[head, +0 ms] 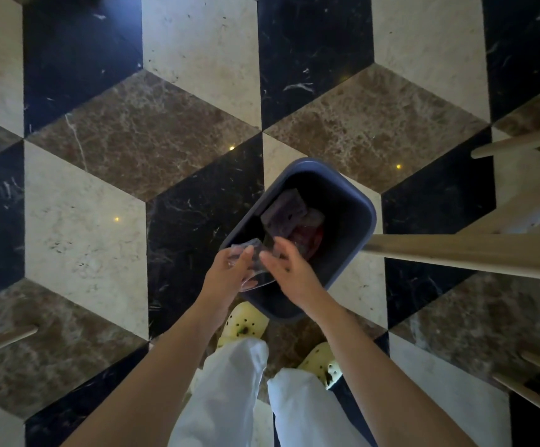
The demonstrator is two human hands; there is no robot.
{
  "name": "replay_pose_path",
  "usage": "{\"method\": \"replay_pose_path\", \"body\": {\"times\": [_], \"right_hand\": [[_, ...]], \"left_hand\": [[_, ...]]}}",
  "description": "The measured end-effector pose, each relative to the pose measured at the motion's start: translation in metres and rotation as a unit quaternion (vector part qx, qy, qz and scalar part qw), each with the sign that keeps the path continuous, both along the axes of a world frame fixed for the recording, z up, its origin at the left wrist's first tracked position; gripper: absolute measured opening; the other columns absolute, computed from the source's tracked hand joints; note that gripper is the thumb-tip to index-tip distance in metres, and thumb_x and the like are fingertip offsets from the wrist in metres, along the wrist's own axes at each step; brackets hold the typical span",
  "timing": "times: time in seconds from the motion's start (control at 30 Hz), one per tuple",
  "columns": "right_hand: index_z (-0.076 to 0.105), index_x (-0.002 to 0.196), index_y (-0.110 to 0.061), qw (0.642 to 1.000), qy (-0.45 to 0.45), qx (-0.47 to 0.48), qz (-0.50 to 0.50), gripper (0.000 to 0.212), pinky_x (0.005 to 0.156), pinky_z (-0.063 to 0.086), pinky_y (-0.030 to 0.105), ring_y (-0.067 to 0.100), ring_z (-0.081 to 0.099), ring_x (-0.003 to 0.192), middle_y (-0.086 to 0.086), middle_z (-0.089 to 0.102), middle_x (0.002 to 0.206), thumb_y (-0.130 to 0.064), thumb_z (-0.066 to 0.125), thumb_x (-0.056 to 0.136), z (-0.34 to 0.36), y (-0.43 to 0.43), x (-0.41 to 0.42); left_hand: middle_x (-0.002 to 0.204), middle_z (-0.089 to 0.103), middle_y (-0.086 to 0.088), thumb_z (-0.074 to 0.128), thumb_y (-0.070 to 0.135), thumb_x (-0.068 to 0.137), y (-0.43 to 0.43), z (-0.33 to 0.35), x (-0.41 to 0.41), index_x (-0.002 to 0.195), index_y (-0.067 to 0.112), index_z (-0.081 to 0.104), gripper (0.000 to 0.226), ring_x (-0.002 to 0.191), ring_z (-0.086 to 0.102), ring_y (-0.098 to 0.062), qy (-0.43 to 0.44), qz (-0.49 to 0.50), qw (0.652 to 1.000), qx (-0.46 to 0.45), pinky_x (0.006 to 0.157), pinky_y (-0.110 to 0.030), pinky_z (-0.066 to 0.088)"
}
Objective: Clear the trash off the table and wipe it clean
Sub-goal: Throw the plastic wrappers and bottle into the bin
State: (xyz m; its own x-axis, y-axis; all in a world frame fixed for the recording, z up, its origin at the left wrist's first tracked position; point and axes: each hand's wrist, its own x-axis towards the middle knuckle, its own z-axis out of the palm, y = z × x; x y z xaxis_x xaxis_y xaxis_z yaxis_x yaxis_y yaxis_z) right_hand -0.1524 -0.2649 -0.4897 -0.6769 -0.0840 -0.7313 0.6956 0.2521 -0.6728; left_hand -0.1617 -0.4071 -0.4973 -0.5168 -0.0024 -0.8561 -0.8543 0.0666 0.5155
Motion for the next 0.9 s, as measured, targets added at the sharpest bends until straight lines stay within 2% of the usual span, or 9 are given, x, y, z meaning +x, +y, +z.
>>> {"method": "replay_pose_path", "body": {"times": [0.07, 0.17, 0.27, 0.33, 0.43, 0.53, 0.63, 0.77, 0.9], "right_hand": [[0.030, 0.143, -0.017, 0.997, -0.030, -0.071, -0.007, 0.061, 0.077, 0.049, 0.006, 0.006, 0.052, 0.113, 0.000, 0.048, 0.137, -0.034, 0.056, 0.091, 0.009, -0.008, 0.009], [0.037, 0.138, -0.016, 0.987, -0.060, -0.119, -0.089, 0.054, 0.083, 0.057, 0.027, 0.017, 0.062, 0.108, 0.008, 0.056, 0.129, -0.028, 0.060, 0.090, 0.010, -0.011, 0.014], [0.042, 0.131, -0.016, 0.983, -0.075, -0.113, -0.124, 0.044, 0.076, 0.059, 0.027, 0.022, 0.065, 0.104, 0.010, 0.059, 0.124, -0.029, 0.057, 0.092, 0.003, -0.009, 0.010], [0.042, 0.131, -0.017, 0.986, -0.071, -0.100, -0.116, 0.044, 0.076, 0.058, 0.028, 0.019, 0.067, 0.098, 0.008, 0.061, 0.121, -0.031, 0.057, 0.091, -0.001, -0.008, 0.006], [0.045, 0.127, -0.015, 0.985, -0.067, -0.072, -0.139, 0.039, 0.077, 0.058, 0.030, 0.016, 0.067, 0.089, 0.007, 0.062, 0.113, -0.025, 0.057, 0.092, -0.013, -0.005, -0.002], [0.045, 0.128, -0.019, 0.990, -0.055, 0.025, -0.124, 0.043, 0.091, 0.053, 0.042, 0.023, 0.062, 0.105, 0.010, 0.061, 0.121, -0.034, 0.057, 0.090, -0.033, 0.002, -0.009], [0.032, 0.143, -0.015, 0.991, -0.057, 0.113, -0.052, 0.061, 0.103, 0.040, 0.037, 0.028, 0.049, 0.124, 0.010, 0.053, 0.134, -0.040, 0.053, 0.091, -0.046, 0.007, -0.013], [0.026, 0.146, -0.012, 0.987, -0.043, 0.152, 0.023, 0.068, 0.108, 0.032, 0.037, 0.029, 0.037, 0.135, 0.010, 0.041, 0.146, -0.040, 0.054, 0.091, -0.056, 0.011, -0.008], [0.026, 0.146, -0.013, 0.978, -0.016, 0.191, 0.087, 0.075, 0.109, 0.033, 0.041, 0.031, 0.036, 0.135, 0.010, 0.037, 0.148, -0.043, 0.060, 0.087, -0.045, 0.016, -0.001]], "left_hand": [[0.108, 0.066, -0.016, 0.065, 0.048, 0.080, 0.001, 0.005, 0.002, 0.118, 0.007, 0.054, 0.056, 0.096, 0.068, -0.028, 0.006, 0.022, 1.000, 0.008, 0.084, -0.042, 0.056], [0.105, 0.068, -0.016, 0.067, 0.061, 0.070, 0.000, 0.004, 0.007, 0.116, 0.010, 0.058, 0.069, 0.092, 0.068, -0.028, 0.026, 0.002, 1.000, 0.012, 0.083, -0.043, 0.056], [0.094, 0.068, 0.006, 0.051, 0.035, 0.094, 0.002, 0.009, 0.008, 0.101, 0.026, 0.060, 0.015, 0.087, 0.066, -0.011, 0.077, -0.061, 0.994, -0.048, 0.072, -0.018, 0.053], [0.100, 0.066, 0.008, 0.044, 0.030, 0.097, 0.001, 0.005, 0.006, 0.110, 0.023, 0.060, 0.022, 0.093, 0.064, -0.009, 0.131, -0.117, 0.977, -0.119, 0.072, -0.011, 0.047], [0.124, 0.058, 0.000, 0.042, 0.040, 0.095, -0.004, -0.005, 0.004, 0.137, 0.018, 0.045, 0.047, 0.109, 0.058, -0.014, 0.166, -0.166, 0.954, -0.186, 0.088, -0.023, 0.046], [0.132, 0.051, -0.004, 0.046, 0.038, 0.093, -0.012, -0.009, 0.008, 0.140, 0.017, 0.041, 0.051, 0.122, 0.047, -0.020, 0.232, -0.257, 0.899, -0.268, 0.103, -0.034, 0.041], [0.149, 0.036, -0.009, 0.057, 0.030, 0.090, -0.019, -0.014, 0.015, 0.145, 0.014, 0.033, 0.062, 0.138, 0.030, -0.025, 0.275, -0.356, 0.821, -0.351, 0.113, -0.035, 0.026], [0.160, 0.004, -0.002, 0.058, 0.034, 0.089, -0.027, -0.023, 0.026, 0.150, 0.022, 0.013, 0.077, 0.147, 0.007, -0.023, 0.221, -0.438, 0.805, -0.332, 0.118, -0.035, 0.015], [0.160, -0.002, 0.000, 0.057, 0.036, 0.089, -0.024, -0.014, 0.024, 0.151, 0.025, 0.007, 0.080, 0.148, 0.000, -0.021, 0.202, -0.442, 0.814, -0.317, 0.117, -0.035, 0.018]]}}
